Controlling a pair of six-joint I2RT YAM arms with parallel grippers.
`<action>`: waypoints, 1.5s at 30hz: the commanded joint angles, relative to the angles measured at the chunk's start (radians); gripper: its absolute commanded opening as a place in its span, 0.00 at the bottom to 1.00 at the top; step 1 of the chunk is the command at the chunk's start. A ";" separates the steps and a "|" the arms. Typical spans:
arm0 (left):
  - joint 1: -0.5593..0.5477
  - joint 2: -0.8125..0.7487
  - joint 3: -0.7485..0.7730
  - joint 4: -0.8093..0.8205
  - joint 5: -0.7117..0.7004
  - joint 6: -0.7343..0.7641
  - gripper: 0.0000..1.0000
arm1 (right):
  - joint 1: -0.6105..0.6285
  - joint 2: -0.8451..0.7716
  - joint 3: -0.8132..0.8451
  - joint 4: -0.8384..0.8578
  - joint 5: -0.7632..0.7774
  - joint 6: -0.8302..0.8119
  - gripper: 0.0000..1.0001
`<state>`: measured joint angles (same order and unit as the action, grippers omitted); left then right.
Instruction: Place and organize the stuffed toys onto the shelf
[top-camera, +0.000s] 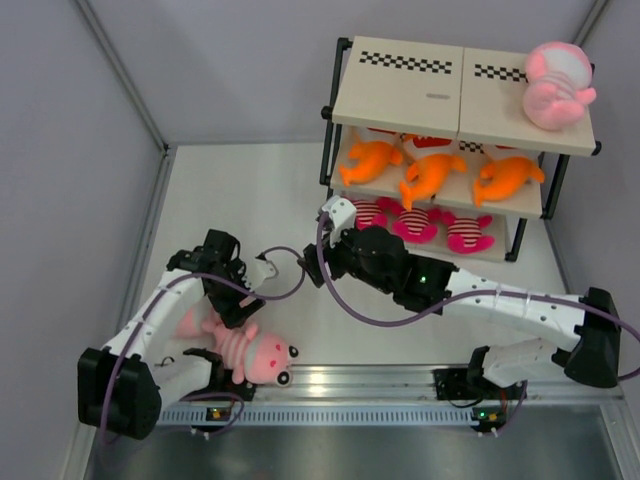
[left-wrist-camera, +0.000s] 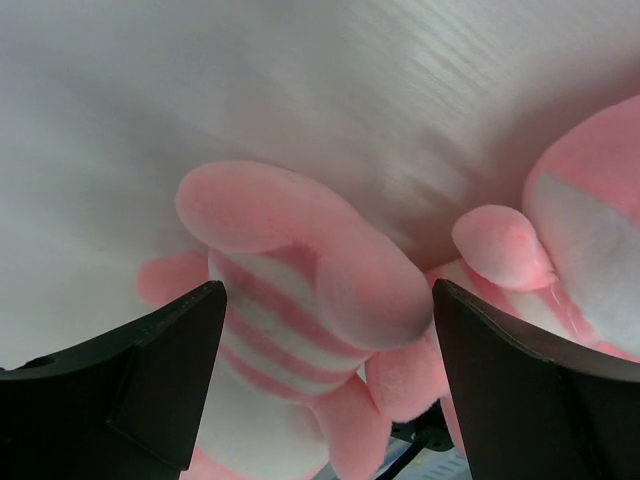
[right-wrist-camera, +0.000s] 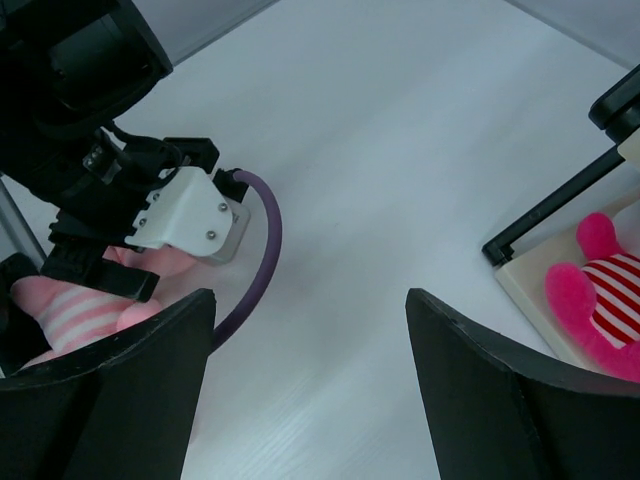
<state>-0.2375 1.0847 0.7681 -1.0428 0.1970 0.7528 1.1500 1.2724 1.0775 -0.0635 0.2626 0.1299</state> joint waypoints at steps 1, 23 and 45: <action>-0.003 0.020 -0.047 0.118 -0.059 -0.049 0.89 | 0.016 -0.048 -0.016 0.045 -0.013 -0.013 0.77; -0.005 -0.242 0.419 -0.057 0.590 -0.092 0.00 | 0.016 -0.125 0.053 -0.035 -0.348 -0.306 0.77; -0.026 -0.333 0.482 -0.105 0.756 -0.092 0.00 | 0.047 0.108 0.280 -0.176 -0.674 -0.441 0.79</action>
<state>-0.2619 0.7509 1.2270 -1.1397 0.9245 0.6563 1.1828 1.3647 1.2812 -0.2787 -0.3401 -0.3271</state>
